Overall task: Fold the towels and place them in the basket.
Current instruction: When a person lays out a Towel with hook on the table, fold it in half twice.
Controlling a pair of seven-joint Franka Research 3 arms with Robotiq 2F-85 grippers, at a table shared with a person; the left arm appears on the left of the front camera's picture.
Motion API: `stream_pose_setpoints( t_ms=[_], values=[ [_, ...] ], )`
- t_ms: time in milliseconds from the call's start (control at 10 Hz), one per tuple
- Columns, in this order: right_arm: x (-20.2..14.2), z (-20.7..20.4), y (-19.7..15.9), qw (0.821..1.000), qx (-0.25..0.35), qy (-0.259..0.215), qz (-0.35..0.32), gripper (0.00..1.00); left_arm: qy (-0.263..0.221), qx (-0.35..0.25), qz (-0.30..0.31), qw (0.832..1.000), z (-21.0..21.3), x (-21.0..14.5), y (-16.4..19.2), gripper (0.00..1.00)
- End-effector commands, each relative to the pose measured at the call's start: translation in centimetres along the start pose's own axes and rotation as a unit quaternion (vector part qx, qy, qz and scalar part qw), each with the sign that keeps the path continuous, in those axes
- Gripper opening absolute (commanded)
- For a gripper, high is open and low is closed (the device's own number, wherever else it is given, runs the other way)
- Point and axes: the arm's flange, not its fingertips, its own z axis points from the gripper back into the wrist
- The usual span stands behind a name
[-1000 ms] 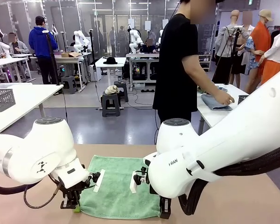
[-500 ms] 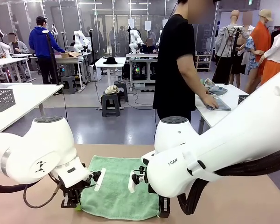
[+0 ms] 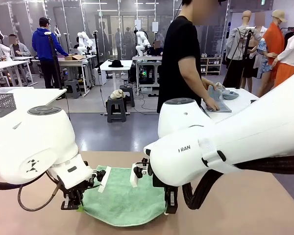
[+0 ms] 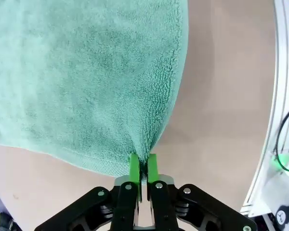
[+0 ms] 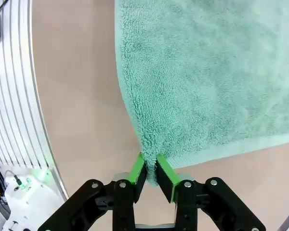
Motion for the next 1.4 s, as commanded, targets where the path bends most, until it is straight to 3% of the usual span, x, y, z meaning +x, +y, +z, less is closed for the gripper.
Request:
stream_pose_setpoints(
  t_ms=[0,600,700,900,1300],
  values=[
    [0.3,0.2,0.2,1.000,0.000,0.013,-0.006,0.01,0.017,-0.002,0.001,1.000,0.3,0.3,-0.4,0.00],
    [-0.2,-3.6,0.3,0.999,0.041,-0.007,-0.015,0.01,0.005,-0.038,0.008,0.999,-1.5,-0.4,-0.9,0.00],
    [-0.3,-4.1,0.2,0.999,0.045,-0.011,-0.017,0.18,0.004,-0.042,0.008,0.999,-1.7,-0.5,-0.8,0.00],
    [-0.6,-5.4,0.2,0.998,0.056,-0.015,-0.021,0.23,0.000,-0.054,0.008,0.999,-2.5,-0.6,-0.9,0.00],
    [-1.1,-7.8,0.4,0.996,0.078,-0.029,-0.017,0.23,-0.008,-0.073,0.014,0.997,-4.0,-0.9,-1.3,0.00]
  ],
)
